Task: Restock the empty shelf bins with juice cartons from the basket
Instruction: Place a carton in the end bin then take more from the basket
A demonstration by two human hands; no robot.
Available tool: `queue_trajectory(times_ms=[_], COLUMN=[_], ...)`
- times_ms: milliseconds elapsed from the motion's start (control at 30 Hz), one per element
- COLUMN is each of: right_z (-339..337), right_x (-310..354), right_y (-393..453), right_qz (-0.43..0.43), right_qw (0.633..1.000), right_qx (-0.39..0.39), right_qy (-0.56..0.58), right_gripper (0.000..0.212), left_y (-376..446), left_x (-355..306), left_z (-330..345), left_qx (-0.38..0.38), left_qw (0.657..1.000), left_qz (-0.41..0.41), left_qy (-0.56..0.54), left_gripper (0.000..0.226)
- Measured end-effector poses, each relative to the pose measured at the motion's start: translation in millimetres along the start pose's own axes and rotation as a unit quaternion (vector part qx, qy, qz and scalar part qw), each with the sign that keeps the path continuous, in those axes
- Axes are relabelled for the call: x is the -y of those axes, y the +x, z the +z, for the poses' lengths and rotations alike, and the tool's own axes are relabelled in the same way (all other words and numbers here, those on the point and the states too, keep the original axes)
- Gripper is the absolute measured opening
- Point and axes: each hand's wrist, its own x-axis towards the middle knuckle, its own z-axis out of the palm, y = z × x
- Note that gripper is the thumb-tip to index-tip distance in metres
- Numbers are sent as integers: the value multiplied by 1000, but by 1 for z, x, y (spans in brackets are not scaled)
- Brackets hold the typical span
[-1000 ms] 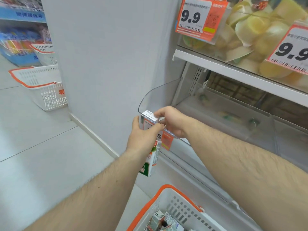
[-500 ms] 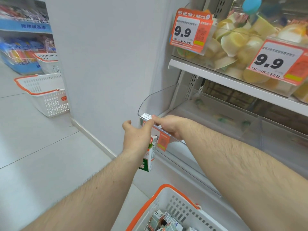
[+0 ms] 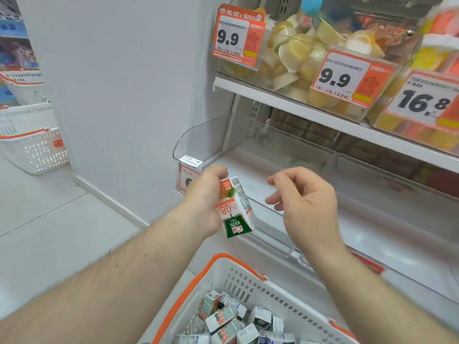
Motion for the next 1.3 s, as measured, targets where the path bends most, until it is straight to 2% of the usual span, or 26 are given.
queue_trajectory(times_ms=[67, 133, 233, 267, 333, 400, 467, 500, 533, 567, 667, 733, 800, 867, 1000, 1100, 1167, 1233, 1300], right_z=[-13, -19, -20, -20, -23, -32, -46, -54, -62, -70, -90, -100, -105, -109, -119, -127, -136, -148, -159], right_x=[-8, -18, -30, -31, -34, -36, -37, -36, -37, -37, -33, -31, -29, -29, -26, -21, -13, -13, -30], right_y=[-23, -41, -56, -57, -57, -56, -54, -53, -52, -51, -47, -47, -48, -49, -46, -43, -41, -28, -5], right_qz=[-14, 13, 101, 128, 157, 151, 115, 88, 60, 30, -44, -85, -112, -128, -93, -117, -108, -45, 52], right_qw=[999, 997, 994, 991, 986, 986, 991, 994, 994, 993, 982, 979, 979, 978, 985, 972, 971, 975, 970], right_qx=[-45, -69, -33, -12, -2, -36, -63, -69, -71, -69, -63, -45, -15, 7, 51, 26, -41, -94, -86], right_qy=[15, 32, 25, 29, 63, 61, 18, -13, -50, -91, -171, -178, -172, -162, -140, -203, -211, -196, -221], right_gripper=[15, 12, 39, 42, 33, 29, 31, 33, 34, 34, 33, 42, 47, 43, 42, 35, 27, 24, 18], left_y=[-6, -13, -26, -29, -33, -34, -28, -26, -26, -26, -25, -29, -29, -26, -21, -22, -22, -20, -20], left_x=[7, 14, 25, 28, 34, 41, 46, 46, 46, 46, 57, 67, 75, 80, 84, 87, 88, 91, 96], left_z=[10, 22, 37, 42, 49, 52, 52, 50, 46, 43, 31, 32, 39, 44, 47, 50, 51, 52, 52], left_qx=[38, 82, 112, 115, 138, 152, 125, 111, 113, 135, 252, 303, 319, 313, 320, 298, 255, 222, 205], left_qw=[998, 990, 984, 983, 981, 984, 990, 982, 966, 942, 827, 763, 756, 763, 778, 769, 740, 673, 609], left_qz=[-43, -86, -112, -111, -110, -79, 19, 86, 147, 199, 301, 328, 351, 380, 392, 413, 442, 470, 456], left_qy=[-36, -70, -84, -86, -82, -39, 64, 125, 178, 233, 403, 468, 450, 419, 372, 385, 438, 526, 615], left_gripper=[24, 29, 35, 37, 38, 36, 27, 19, 8, 8, 51, 58, 54, 54, 57, 60, 61, 63, 66])
